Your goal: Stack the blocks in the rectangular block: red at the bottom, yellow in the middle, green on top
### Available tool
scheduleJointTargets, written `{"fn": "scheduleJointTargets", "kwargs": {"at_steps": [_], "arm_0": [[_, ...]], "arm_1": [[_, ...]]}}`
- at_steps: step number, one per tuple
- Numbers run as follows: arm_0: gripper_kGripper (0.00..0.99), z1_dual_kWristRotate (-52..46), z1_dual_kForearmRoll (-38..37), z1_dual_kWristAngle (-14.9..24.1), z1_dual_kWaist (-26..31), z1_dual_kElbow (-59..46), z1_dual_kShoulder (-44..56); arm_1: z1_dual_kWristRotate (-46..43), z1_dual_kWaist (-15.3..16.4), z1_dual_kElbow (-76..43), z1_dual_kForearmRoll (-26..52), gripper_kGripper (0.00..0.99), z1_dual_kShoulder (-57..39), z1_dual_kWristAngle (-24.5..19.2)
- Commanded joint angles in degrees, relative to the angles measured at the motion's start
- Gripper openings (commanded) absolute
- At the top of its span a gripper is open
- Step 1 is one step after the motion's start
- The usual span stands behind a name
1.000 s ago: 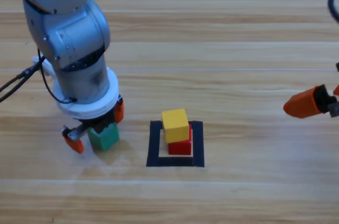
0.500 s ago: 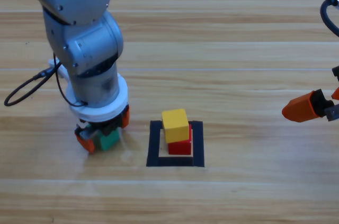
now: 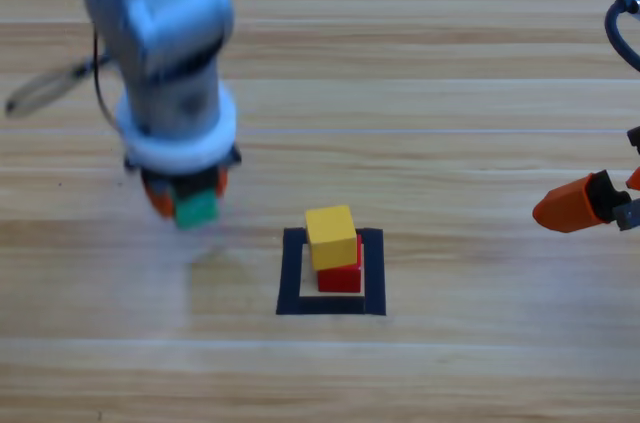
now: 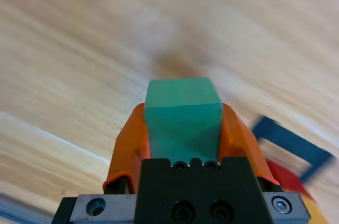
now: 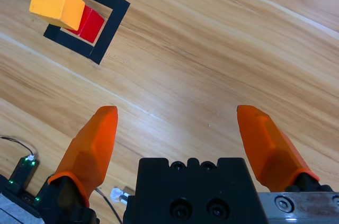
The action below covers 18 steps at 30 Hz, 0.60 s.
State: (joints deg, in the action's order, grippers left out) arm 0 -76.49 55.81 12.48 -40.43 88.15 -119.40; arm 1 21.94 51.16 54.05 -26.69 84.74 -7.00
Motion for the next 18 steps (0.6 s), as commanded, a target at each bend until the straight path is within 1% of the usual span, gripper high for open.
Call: {"fn": "scheduleJointTargets", "kwargs": {"at_steps": [1, 2, 4, 5, 6, 9, 14, 16, 18], "arm_0": [[0.117, 17.95, 5.72, 0.62, 1.23, 12.92, 3.47], [0.1, 25.16, 6.33, -1.76, 1.76, 15.12, 5.31], [0.023, 30.35, 7.03, -3.34, 1.94, 16.26, 7.6], [0.0, 32.46, 8.18, -3.95, 1.94, 17.41, 8.3], [0.0, 35.09, 8.53, -5.18, 1.94, 18.55, 8.65], [0.0, 38.87, 12.31, -6.76, 1.59, 23.65, 7.16], [0.0, 45.2, 13.28, -7.29, -2.55, 24.79, 4.87], [0.0, 47.13, 14.59, -8.17, -3.16, 25.58, 2.85], [0.0, 48.19, 17.32, -8.26, -4.48, 28.39, 0.04]], "arm_1": [[0.03, -1.41, -1.76, 1.64, 0.99, 1.31, 0.32], [0.03, -1.41, -1.76, 1.64, 0.99, 1.31, 0.32], [0.03, -1.41, -1.67, 1.64, 0.99, 1.22, 0.32], [0.12, -1.41, -1.76, 1.55, 0.99, 1.22, 0.32], [0.39, -1.41, -1.76, 1.64, 0.99, 1.4, 0.32], [0.47, -1.41, -1.67, 1.55, 0.99, 1.48, 0.32], [1.0, -1.41, -1.58, 1.55, 0.99, 1.84, 0.32], [1.27, -1.41, -1.58, 1.55, 0.99, 2.01, 0.32], [1.44, -1.41, -1.58, 1.55, 0.99, 2.27, 0.32]]}}
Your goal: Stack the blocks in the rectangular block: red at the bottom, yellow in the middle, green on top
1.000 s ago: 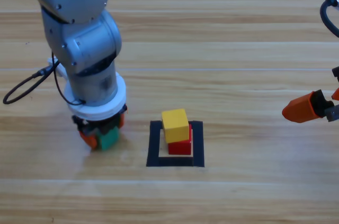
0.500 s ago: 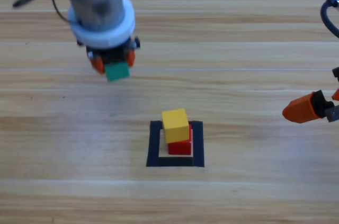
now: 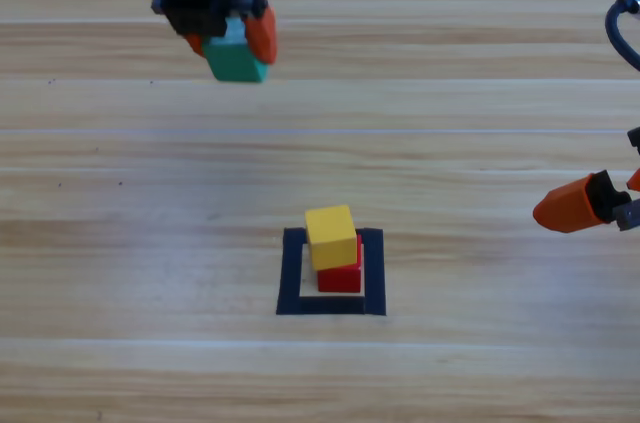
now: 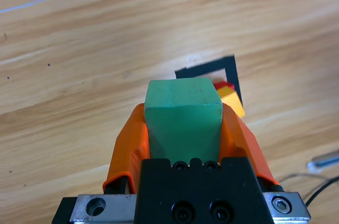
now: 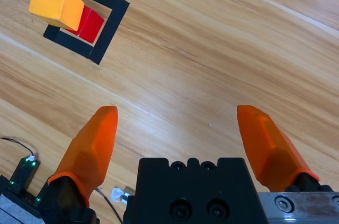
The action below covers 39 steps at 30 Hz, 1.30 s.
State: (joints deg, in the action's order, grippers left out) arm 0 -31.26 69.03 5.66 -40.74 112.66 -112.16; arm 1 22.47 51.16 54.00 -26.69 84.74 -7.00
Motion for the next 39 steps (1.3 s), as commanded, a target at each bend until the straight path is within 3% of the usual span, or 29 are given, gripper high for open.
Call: {"fn": "scheduleJointTargets", "kwargs": {"at_steps": [1, 21, 39], "arm_0": [[0.0, 3.04, 5.94, -1.44, -5.14, 6.17, -9.04], [0.0, -17.61, 9.46, -3.2, -11.03, 8.46, -15.11], [0.0, -20.42, 8.49, -1.88, -14.2, 9.16, -18.27]], "arm_1": [[0.82, -1.41, -1.53, 1.55, 0.99, 2.45, 0.32], [0.65, -1.41, -1.35, 1.11, 0.99, 3.77, 0.41], [0.03, -1.41, -1.0, 1.2, 0.99, 4.47, -0.21]]}}
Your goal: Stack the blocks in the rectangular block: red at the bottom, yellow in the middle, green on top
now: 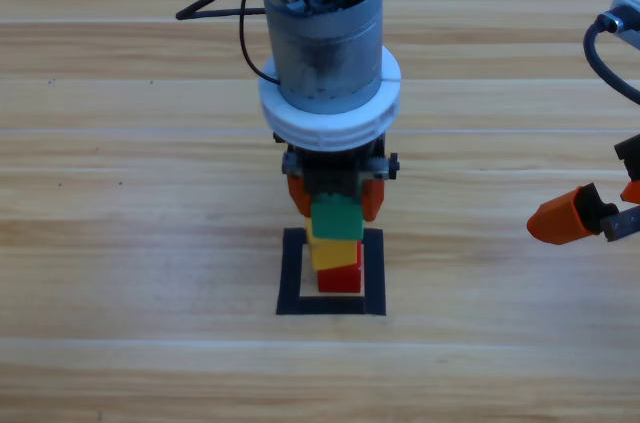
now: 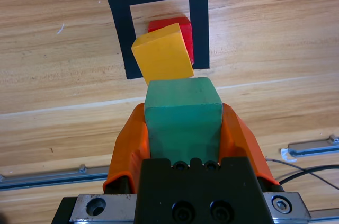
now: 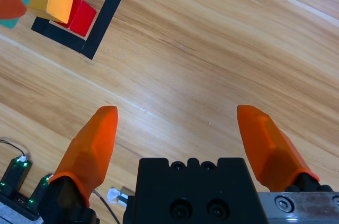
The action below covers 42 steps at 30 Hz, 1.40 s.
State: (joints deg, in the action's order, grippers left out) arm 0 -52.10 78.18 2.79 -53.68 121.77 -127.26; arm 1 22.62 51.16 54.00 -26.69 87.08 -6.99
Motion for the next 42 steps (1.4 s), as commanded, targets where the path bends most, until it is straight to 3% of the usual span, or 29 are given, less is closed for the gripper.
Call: {"fn": "scheduleJointTargets", "kwargs": {"at_steps": [1, 12, 19, 25, 30, 38, 42], "arm_0": [[0.0, 0.77, -0.92, 0.99, -1.25, 0.04, -3.26], [0.0, 1.21, -3.91, 2.48, -1.25, -2.59, -1.86], [0.0, 1.83, -5.49, 2.83, -1.25, -4.61, -1.33], [0.0, 2.0, -6.19, 3.27, -1.25, -5.32, -0.98], [0.0, 2.0, -6.55, 3.45, -1.25, -5.58, -0.62], [0.0, 2.09, -6.81, 3.8, -1.25, -5.58, -0.8], [0.0, 2.09, -6.99, 3.8, -1.25, -5.67, -0.89]], "arm_1": [[-0.12, -1.41, -1.0, 1.2, 0.99, 2.21, -0.21], [-1.53, -1.41, -1.09, 1.82, 0.99, 1.86, -1.88], [-4.78, -1.41, 1.02, 0.41, 0.99, 1.86, -0.48], [-8.56, -0.53, 16.14, -14.8, 0.99, 5.99, 1.9], [-16.03, 0.17, 24.66, -22.44, 0.99, 10.56, 5.32], [-16.56, 0.17, 23.96, -22.35, 0.99, 10.83, 10.42], [-17.0, 0.17, 17.37, -15.94, 0.989, 5.03, 10.25]]}}
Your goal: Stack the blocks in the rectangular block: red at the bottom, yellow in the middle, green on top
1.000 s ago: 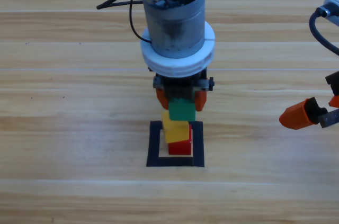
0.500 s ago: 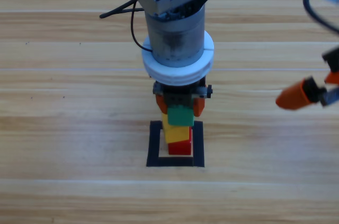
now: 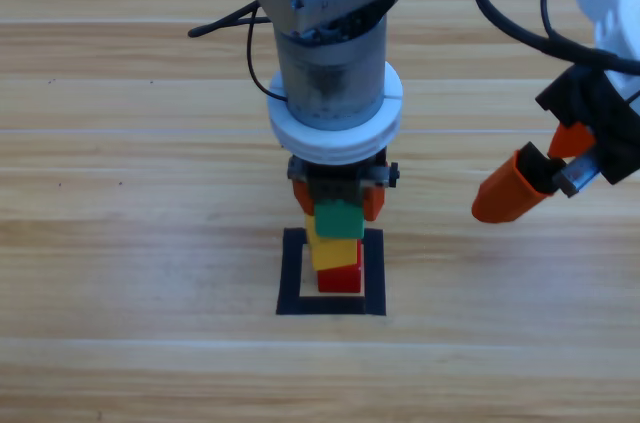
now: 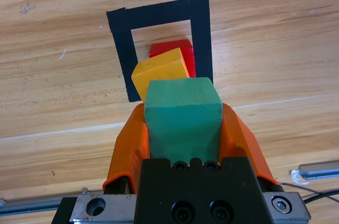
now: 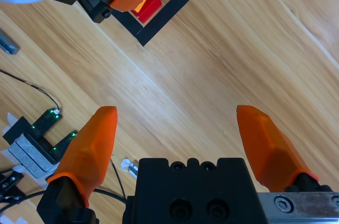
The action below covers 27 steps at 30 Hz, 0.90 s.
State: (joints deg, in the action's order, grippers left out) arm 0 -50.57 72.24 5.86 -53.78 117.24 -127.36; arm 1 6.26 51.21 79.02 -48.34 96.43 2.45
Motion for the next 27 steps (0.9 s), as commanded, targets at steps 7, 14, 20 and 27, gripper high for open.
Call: {"fn": "scheduleJointTargets", "kwargs": {"at_steps": [7, 14, 20, 27], "arm_0": [[0.0, 0.56, -1.05, 1.0, -1.07, -1.22, -0.79], [0.0, 0.65, -1.31, 1.08, -0.98, -1.84, -0.79], [0.0, 0.83, -1.31, 1.17, -0.72, -2.01, -0.7], [0.0, 0.83, -1.67, 1.26, -0.36, -2.54, -0.79]], "arm_1": [[-1.52, 0.12, -11.87, 9.49, 0.989, -7.13, 0.89], [-1.52, 0.12, -12.13, 9.49, 0.989, -7.39, 1.42], [-1.52, 0.12, -12.22, 9.49, 0.989, -7.39, 1.5], [-1.78, 0.12, -12.31, 9.58, 0.989, -7.31, 1.5]]}}
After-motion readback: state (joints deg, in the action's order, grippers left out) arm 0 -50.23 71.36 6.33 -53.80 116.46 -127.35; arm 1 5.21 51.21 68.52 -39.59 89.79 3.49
